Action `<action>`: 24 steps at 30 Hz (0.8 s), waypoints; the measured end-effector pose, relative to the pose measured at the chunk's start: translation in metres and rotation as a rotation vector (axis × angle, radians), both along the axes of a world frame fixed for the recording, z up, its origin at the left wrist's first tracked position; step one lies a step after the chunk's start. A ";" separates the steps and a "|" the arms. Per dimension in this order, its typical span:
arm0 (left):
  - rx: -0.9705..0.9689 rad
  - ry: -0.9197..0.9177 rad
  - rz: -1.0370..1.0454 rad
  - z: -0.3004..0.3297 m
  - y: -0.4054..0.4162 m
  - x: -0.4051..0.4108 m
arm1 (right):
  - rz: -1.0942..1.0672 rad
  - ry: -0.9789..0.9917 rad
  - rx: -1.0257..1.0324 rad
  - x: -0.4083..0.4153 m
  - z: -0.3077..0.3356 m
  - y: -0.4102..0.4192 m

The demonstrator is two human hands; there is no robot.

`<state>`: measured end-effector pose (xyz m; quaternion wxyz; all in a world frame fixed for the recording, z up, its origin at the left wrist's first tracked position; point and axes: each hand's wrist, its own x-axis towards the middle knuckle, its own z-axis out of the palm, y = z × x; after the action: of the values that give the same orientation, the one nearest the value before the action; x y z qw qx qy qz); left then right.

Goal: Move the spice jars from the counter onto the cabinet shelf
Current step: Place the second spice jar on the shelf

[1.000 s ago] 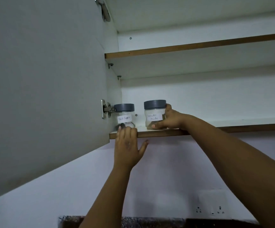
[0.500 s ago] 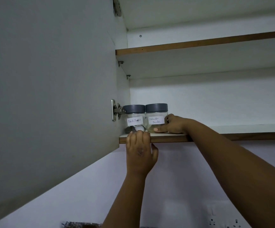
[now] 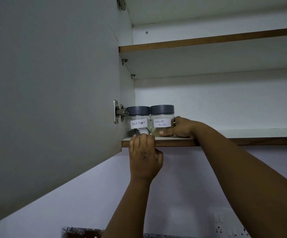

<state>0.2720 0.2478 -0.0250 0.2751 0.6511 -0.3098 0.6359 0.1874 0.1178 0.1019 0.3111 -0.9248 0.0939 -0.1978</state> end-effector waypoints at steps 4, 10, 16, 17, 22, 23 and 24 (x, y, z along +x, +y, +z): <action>0.022 0.000 -0.003 0.000 0.002 0.000 | -0.052 0.033 -0.032 0.001 0.001 -0.001; 0.097 0.005 0.028 0.001 0.011 -0.003 | -0.123 0.099 -0.057 -0.010 0.002 0.009; 0.080 0.043 -0.023 0.002 0.015 -0.012 | -0.346 0.085 -0.206 -0.024 -0.023 0.020; 0.058 0.050 -0.030 0.002 0.014 -0.013 | -0.408 0.056 -0.291 -0.028 -0.029 0.021; -0.119 0.279 -0.171 0.006 -0.005 -0.049 | -0.497 -0.262 -0.610 -0.047 -0.064 0.025; -0.123 0.309 -0.198 0.007 -0.008 -0.057 | -0.510 -0.319 -0.649 -0.050 -0.072 0.024; -0.115 0.326 -0.213 0.006 -0.010 -0.063 | -0.514 -0.373 -0.678 -0.053 -0.081 0.023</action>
<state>0.2087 0.2374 -0.0188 0.4240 0.6921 -0.2914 0.5062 0.1345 0.1410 0.0208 -0.0563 -0.8697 0.1923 -0.4510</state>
